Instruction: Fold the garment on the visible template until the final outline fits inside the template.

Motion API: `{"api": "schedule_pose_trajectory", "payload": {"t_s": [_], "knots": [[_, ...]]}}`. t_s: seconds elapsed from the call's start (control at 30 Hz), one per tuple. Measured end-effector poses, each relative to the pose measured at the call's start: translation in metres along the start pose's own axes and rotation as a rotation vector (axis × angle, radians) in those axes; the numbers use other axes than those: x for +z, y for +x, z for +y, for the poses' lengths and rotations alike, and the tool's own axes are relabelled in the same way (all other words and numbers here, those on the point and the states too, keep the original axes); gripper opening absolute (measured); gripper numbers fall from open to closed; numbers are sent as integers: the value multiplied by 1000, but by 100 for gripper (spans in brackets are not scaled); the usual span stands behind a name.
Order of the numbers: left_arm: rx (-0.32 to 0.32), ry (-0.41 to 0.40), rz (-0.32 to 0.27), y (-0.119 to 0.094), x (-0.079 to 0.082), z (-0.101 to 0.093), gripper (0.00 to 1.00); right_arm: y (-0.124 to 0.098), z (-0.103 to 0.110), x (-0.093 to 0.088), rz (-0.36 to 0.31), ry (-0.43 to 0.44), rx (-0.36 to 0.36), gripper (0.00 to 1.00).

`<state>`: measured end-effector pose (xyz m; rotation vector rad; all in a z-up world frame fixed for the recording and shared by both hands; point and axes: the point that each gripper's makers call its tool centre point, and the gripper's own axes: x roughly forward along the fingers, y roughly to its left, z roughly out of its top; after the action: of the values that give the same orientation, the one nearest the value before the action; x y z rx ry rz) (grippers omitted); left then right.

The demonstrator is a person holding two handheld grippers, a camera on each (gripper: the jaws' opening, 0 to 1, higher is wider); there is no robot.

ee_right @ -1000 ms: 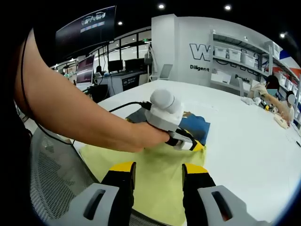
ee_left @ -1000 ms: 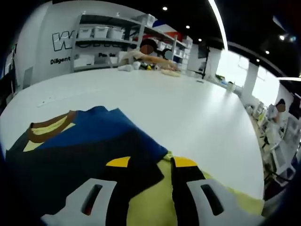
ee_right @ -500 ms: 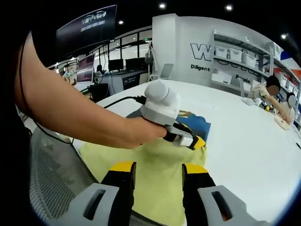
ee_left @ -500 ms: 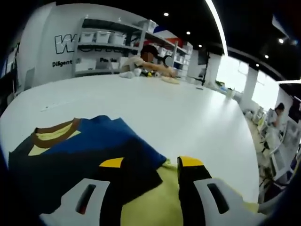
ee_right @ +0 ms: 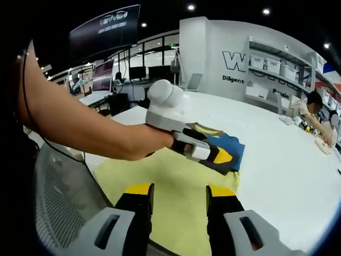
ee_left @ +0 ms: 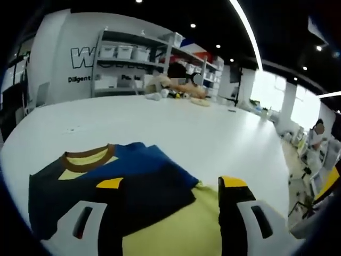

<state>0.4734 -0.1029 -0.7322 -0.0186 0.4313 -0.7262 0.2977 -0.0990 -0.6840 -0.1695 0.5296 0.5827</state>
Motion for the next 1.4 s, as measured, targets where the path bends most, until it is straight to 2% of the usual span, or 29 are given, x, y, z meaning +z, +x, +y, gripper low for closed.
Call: {"api": "schedule_pose_trajectory", "payload": {"t_s": [0.23, 0.73, 0.93, 1.17, 1.33, 1.4], "knots": [[17, 0, -35, -31, 9, 9, 74, 1, 5, 3, -4, -21, 15, 36], [94, -20, -105, -136, 15, 37, 75, 14, 23, 12, 6, -87, 81, 37], [133, -35, -125, -182, 11, 45, 76, 11, 26, 14, 12, -112, 95, 37], [153, -24, -110, -228, 2, 41, 77, 3, 22, 9, 24, -120, 85, 37], [157, 6, -96, -251, -3, 35, 76, -7, 15, 3, 35, -115, 63, 38], [152, 3, -71, -258, -10, 32, 75, -11, 10, -1, 39, -107, 46, 39]]}}
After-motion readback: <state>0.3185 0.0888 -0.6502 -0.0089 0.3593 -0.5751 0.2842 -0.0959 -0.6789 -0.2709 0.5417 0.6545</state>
